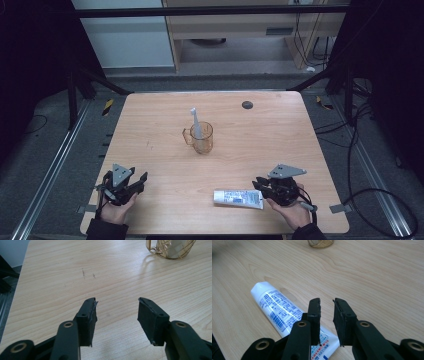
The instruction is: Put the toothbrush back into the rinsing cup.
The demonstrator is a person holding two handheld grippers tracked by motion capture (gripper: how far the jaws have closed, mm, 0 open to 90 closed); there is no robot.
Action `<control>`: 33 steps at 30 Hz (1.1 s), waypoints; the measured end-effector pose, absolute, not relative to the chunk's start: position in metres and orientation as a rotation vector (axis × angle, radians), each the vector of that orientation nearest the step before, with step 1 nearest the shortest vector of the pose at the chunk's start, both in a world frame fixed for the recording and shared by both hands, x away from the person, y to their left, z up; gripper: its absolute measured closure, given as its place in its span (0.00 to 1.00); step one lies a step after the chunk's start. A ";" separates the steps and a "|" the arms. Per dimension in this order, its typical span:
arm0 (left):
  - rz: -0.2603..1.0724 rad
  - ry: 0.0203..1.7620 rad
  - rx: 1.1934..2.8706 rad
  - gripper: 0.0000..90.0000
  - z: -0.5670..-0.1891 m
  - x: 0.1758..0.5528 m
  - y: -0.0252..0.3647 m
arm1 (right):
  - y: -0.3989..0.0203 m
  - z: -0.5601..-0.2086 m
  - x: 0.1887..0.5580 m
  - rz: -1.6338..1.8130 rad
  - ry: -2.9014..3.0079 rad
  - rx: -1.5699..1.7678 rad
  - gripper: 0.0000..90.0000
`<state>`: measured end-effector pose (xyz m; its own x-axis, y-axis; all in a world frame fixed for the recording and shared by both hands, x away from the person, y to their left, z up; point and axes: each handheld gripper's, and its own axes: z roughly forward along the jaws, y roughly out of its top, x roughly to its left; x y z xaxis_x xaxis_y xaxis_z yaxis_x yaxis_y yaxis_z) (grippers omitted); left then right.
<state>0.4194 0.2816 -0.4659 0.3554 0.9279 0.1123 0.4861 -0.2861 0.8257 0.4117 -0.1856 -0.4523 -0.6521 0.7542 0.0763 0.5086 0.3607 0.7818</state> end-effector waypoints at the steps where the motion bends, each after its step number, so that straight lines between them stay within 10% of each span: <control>1: 0.793 1.231 1.917 0.55 -0.466 0.420 0.281 | -0.184 -0.452 0.412 1.191 2.337 1.119 0.85; 33: 0.770 1.270 2.000 0.47 -0.477 0.427 0.283 | -0.128 -0.455 0.405 1.286 2.512 0.987 0.89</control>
<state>0.4273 0.2828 -0.4768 0.3618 0.9221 0.1370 0.5480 -0.3293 0.7689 0.4048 -0.1281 -0.4549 -0.7717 0.6166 0.1556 0.4867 0.4152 0.7686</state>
